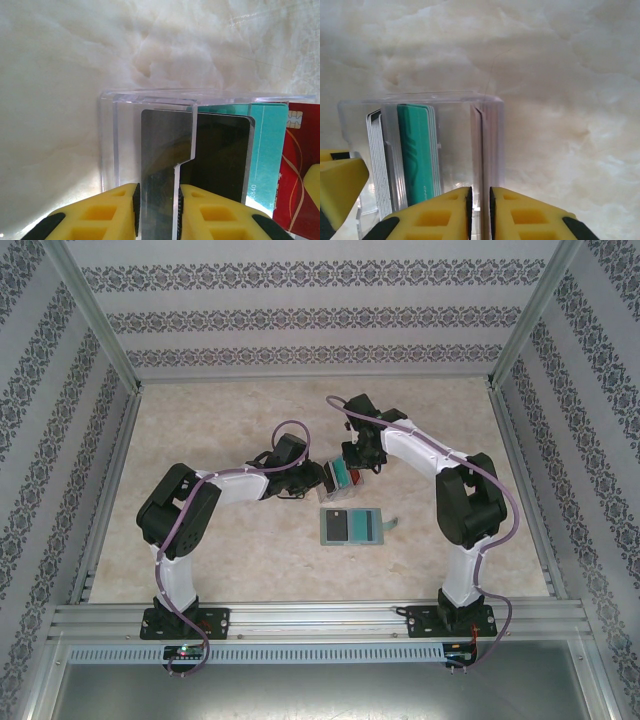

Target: Put the credit cards into the card holder

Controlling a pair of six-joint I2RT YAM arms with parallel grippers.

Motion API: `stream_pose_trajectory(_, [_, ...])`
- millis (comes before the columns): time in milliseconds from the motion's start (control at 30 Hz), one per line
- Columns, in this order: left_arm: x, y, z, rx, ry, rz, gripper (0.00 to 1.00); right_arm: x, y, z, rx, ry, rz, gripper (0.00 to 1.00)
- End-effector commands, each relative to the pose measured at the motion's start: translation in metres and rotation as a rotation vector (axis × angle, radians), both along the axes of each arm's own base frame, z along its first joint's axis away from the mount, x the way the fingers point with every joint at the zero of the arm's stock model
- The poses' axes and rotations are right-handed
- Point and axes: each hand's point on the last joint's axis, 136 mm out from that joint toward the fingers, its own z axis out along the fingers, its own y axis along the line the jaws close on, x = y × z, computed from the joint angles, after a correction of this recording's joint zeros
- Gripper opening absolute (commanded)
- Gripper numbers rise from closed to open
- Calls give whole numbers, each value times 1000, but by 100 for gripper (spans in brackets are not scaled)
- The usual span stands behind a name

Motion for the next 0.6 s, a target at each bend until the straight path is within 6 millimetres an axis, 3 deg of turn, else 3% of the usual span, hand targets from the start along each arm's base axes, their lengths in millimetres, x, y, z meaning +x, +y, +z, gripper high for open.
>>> stream_pose_trajectory(0, [-7, 12, -16, 32, 53, 26, 27, -4, 10, 9, 66, 0, 6, 18])
stream_pose_trajectory(67, [-6, 12, -15, 31, 52, 27, 27, -4, 13, 14, 78, -6, 12, 19])
stream_pose_trajectory(167, [-6, 10, -15, 24, 51, 26, 27, -6, 19, 13, 109, 10, 15, 28])
stream_pose_trajectory(567, [-6, 9, -11, 18, 44, 24, 27, -6, 33, -6, 176, 77, -19, 34])
